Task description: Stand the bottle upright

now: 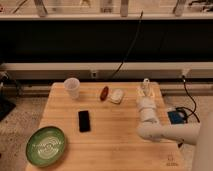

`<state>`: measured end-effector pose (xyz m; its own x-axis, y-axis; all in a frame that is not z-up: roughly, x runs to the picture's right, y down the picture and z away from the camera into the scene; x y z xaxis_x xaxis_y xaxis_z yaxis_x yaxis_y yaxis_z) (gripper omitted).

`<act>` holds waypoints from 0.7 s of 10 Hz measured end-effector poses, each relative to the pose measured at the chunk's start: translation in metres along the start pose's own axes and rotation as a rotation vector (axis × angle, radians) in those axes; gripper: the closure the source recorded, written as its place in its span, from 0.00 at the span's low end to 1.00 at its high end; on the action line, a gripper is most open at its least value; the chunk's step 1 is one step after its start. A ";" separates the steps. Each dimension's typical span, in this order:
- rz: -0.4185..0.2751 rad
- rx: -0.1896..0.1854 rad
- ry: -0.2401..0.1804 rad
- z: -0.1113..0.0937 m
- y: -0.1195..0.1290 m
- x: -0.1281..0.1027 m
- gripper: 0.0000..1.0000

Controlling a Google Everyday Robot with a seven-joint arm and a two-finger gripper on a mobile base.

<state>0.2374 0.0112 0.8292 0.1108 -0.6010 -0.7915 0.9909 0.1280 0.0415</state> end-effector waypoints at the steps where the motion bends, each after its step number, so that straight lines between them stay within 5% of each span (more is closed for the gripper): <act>1: -0.003 0.000 0.001 0.000 0.000 -0.001 1.00; 3: -0.006 -0.003 0.004 0.000 -0.001 -0.004 0.93; 7: -0.008 -0.011 0.000 0.002 -0.003 -0.008 0.54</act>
<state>0.2337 0.0142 0.8368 0.1030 -0.6018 -0.7920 0.9908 0.1319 0.0286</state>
